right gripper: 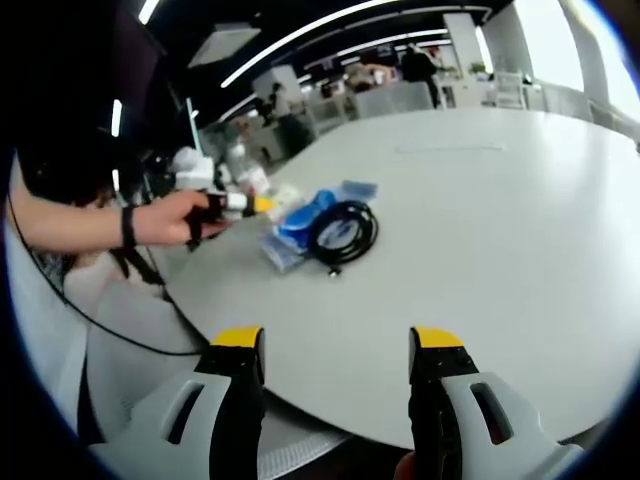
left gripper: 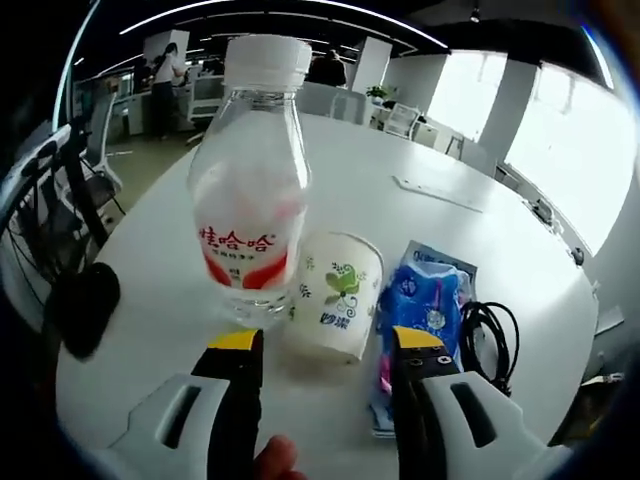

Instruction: Arrange the tabletop items into an orderly group along one side of the table until the central work area is clear of visible clutter.

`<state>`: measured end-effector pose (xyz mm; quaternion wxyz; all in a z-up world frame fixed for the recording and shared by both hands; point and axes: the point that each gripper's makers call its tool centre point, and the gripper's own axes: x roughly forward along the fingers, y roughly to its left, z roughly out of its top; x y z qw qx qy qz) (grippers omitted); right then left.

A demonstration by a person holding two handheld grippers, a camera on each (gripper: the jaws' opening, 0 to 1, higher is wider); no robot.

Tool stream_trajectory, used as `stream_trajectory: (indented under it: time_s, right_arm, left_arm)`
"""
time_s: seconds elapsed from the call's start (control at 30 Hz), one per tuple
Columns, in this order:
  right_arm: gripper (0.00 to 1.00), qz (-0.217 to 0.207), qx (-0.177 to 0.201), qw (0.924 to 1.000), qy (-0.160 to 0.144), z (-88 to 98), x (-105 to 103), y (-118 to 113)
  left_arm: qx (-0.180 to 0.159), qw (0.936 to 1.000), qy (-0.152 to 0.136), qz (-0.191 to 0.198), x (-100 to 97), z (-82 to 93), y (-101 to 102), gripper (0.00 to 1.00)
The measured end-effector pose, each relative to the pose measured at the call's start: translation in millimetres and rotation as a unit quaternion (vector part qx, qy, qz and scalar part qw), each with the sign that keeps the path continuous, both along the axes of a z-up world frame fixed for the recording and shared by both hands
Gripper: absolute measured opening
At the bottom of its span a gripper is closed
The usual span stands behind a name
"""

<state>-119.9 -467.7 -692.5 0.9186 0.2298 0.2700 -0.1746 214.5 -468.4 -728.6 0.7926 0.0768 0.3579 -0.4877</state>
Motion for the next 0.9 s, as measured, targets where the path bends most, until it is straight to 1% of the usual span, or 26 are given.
stream_trajectory:
  time_s: [0.23, 0.43, 0.57, 0.73, 0.9]
  right_arm:
    - [0.56, -0.003, 0.001, 1.0, 0.003, -1.0, -4.3, -1.0]
    - [0.56, -0.006, -0.001, 1.0, 0.005, 0.1, -6.0, -3.1]
    - [0.56, -0.006, -0.001, 1.0, 0.004, 1.1, -5.7, -4.0]
    - [0.56, -0.004, -0.001, 1.0, 0.005, 0.7, -4.1, -3.9]
    - [0.56, -0.002, -0.001, 1.0, 0.002, 1.6, 0.1, -4.2]
  left_arm:
    - [0.003, 1.0, 0.001, -0.003, 0.6, -3.4, -3.8, 0.48]
    - [0.005, 1.0, -0.001, 0.0, 3.2, -5.7, -4.1, 0.41]
    - [0.004, 1.0, -0.001, -0.004, 2.9, -5.9, -4.6, 0.39]
    - [-0.002, 1.0, 0.001, -0.009, -1.0, -4.9, -5.7, 0.35]
    - [0.0, 0.9998, -0.001, -0.018, -4.7, -4.4, 2.3, 0.34]
